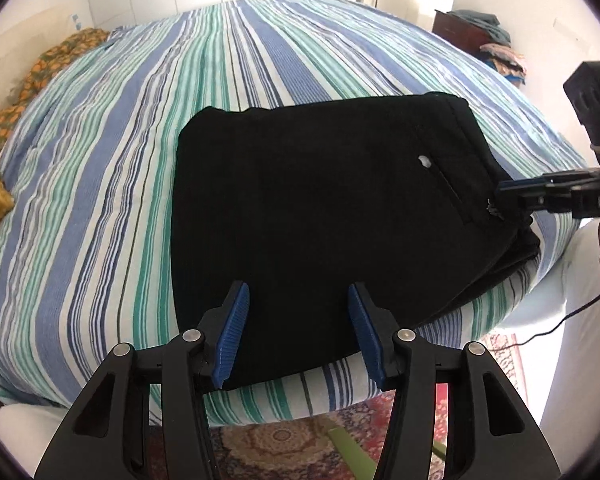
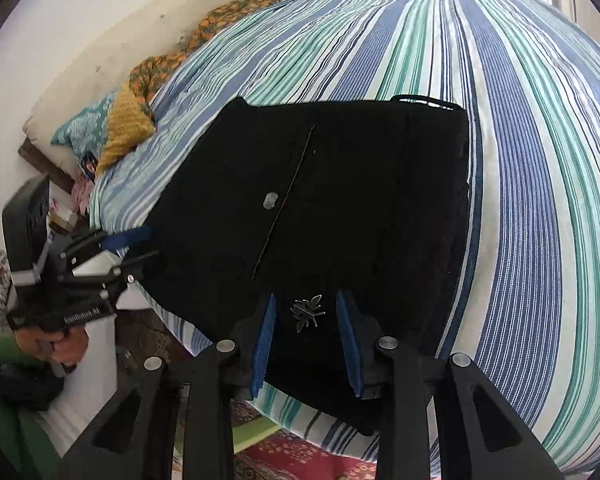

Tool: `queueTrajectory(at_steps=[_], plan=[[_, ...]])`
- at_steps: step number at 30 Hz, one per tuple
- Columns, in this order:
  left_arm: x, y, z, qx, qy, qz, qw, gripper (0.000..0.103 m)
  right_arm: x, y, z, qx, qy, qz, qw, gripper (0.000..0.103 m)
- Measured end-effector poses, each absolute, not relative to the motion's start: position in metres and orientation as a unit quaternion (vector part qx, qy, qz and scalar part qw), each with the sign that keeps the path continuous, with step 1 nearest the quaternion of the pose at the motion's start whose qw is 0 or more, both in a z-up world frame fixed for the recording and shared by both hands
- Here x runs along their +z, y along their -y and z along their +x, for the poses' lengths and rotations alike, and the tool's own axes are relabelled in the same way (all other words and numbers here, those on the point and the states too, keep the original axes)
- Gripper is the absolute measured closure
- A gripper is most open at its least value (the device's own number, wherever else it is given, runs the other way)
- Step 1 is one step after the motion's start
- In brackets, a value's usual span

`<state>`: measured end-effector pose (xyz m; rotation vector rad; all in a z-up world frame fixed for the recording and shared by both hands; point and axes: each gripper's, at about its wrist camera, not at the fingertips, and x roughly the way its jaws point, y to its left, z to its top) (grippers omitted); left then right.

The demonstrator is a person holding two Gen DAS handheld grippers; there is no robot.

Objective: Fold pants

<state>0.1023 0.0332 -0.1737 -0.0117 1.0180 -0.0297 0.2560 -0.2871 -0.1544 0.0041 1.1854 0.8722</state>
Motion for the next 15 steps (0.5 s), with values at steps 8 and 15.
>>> queueTrajectory(at_steps=[8,15], plan=[[-0.173,-0.039,0.108,-0.013,-0.486,-0.02,0.874,0.045,-0.078,0.251,0.309,0.4,-0.484,-0.005,0.778,0.069],[-0.174,-0.037,0.103,-0.018,-0.484,-0.024,0.875,0.045,-0.168,0.224,0.357,0.331,-0.591,0.0,0.735,0.067]])
